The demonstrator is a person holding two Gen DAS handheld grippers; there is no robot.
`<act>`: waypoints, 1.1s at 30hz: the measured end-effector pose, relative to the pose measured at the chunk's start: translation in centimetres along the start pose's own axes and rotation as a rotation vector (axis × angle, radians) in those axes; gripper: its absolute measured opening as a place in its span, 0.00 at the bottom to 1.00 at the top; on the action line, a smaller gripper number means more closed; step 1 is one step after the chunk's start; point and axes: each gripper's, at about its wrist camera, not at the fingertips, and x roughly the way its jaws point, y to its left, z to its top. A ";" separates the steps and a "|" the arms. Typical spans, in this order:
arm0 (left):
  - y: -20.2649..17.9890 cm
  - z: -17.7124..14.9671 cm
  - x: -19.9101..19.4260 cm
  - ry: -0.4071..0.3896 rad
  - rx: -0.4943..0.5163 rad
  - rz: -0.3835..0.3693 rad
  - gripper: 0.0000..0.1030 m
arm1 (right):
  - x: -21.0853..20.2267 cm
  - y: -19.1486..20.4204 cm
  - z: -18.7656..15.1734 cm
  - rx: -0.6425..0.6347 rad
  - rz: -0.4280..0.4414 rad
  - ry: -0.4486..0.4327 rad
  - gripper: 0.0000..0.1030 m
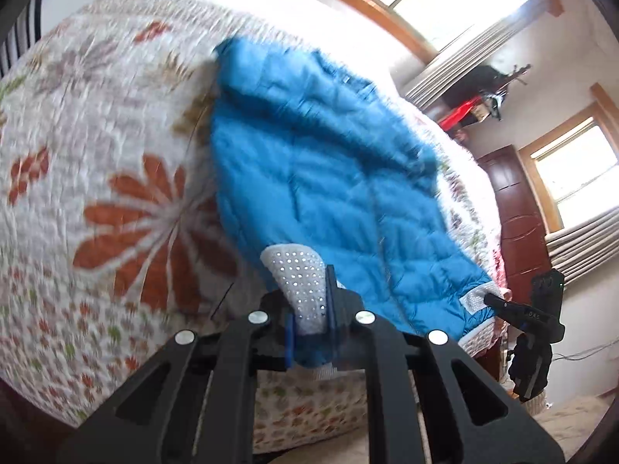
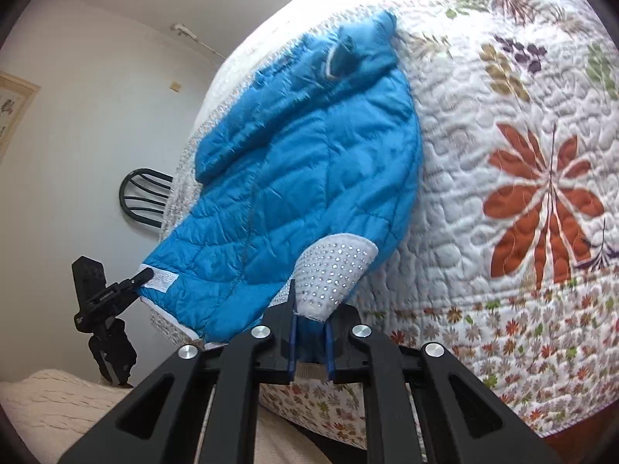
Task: Fold large clothes
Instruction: 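Lift the hem with both grippers and fold it toward the collar, then lay the hem down over the collar and open both grippers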
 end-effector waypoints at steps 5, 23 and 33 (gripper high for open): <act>-1.3 6.5 0.0 -0.079 -0.015 -0.091 0.11 | -1.4 2.3 6.8 -0.056 0.046 -0.046 0.10; -1.6 27.3 13.4 -0.103 -0.075 -0.016 0.11 | 8.2 1.6 31.4 -0.001 0.000 0.005 0.10; 2.7 31.1 23.1 0.032 -0.134 0.118 0.11 | 17.0 -5.1 36.8 0.143 -0.043 0.096 0.10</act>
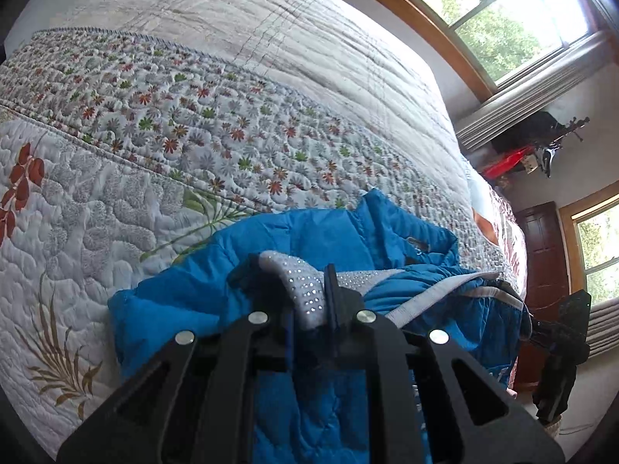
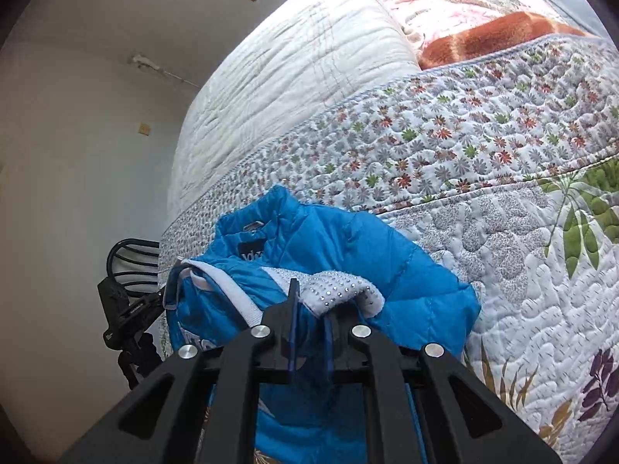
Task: Fold large clothes
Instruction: 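Lay the hem down over the collar and open both grippers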
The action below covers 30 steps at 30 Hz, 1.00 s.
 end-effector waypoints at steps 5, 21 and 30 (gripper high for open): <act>0.8 0.2 2.3 0.022 -0.005 0.013 0.13 | 2.4 -1.9 1.0 0.050 -0.016 0.023 0.10; 1.5 -0.6 -4.9 0.009 0.038 -0.136 0.57 | -3.8 0.7 -2.3 -0.098 -0.028 -0.090 0.63; 0.0 -2.3 -0.9 0.021 0.246 0.159 0.64 | 1.4 1.8 -3.4 -0.238 -0.243 -0.026 0.64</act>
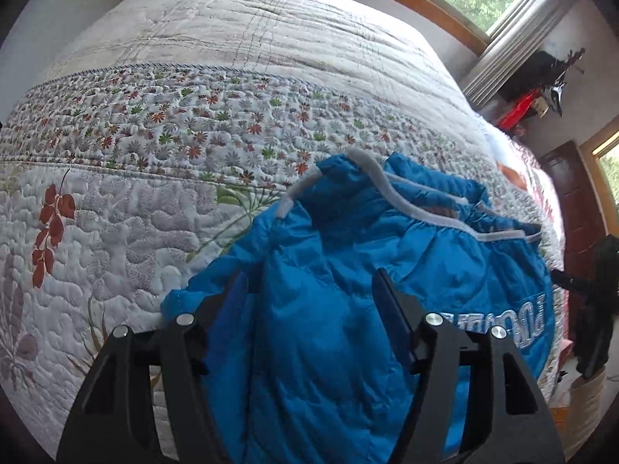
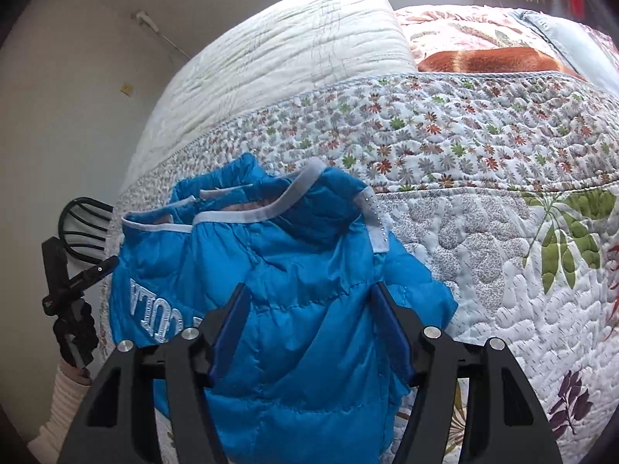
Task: Fold large clothes
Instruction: 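Lay the hem down over the collar and open both grippers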
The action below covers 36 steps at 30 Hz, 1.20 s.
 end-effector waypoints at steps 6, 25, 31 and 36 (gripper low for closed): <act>-3.0 -0.8 1.1 -0.039 0.107 0.143 0.33 | 0.6 0.9 -0.5 -0.068 -0.129 -0.023 0.13; -0.4 1.4 3.3 -0.127 -0.043 0.200 0.16 | 2.5 -3.3 2.3 0.123 -0.058 -0.011 0.05; -0.4 1.3 4.6 -0.104 -0.013 0.244 0.22 | 3.7 -3.7 2.0 0.154 -0.057 0.004 0.06; 1.4 1.5 1.0 -0.113 -0.114 0.162 0.30 | -0.7 -1.8 1.3 0.097 -0.155 -0.070 0.16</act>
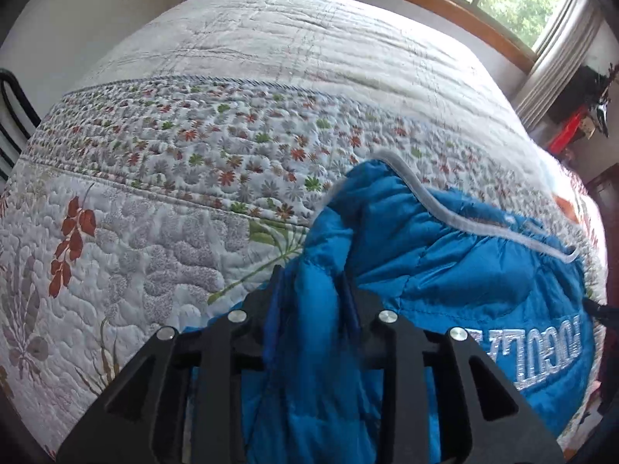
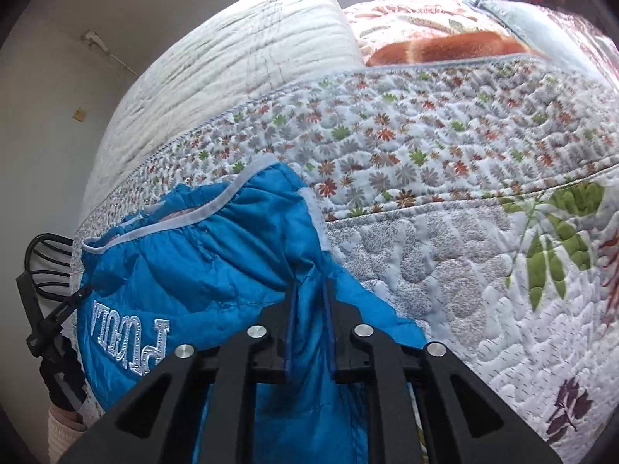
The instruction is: Fold large clothes
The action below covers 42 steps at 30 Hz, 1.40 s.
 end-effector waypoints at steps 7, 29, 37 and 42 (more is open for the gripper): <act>-2.3 -2.9 -9.3 -0.153 0.066 -0.006 0.31 | -6.6 7.2 -5.3 -0.194 0.057 -0.082 0.16; -10.3 -14.5 -1.4 -0.030 0.280 -0.055 0.33 | 4.2 12.7 -13.6 -0.234 -0.031 -0.012 0.10; -10.3 -13.6 -4.7 -0.017 0.222 -0.068 0.30 | -0.2 13.1 -13.2 -0.191 0.043 -0.036 0.12; -11.6 -15.9 -7.2 -0.050 0.273 -0.091 0.37 | -1.3 14.9 -15.5 -0.252 0.087 -0.025 0.12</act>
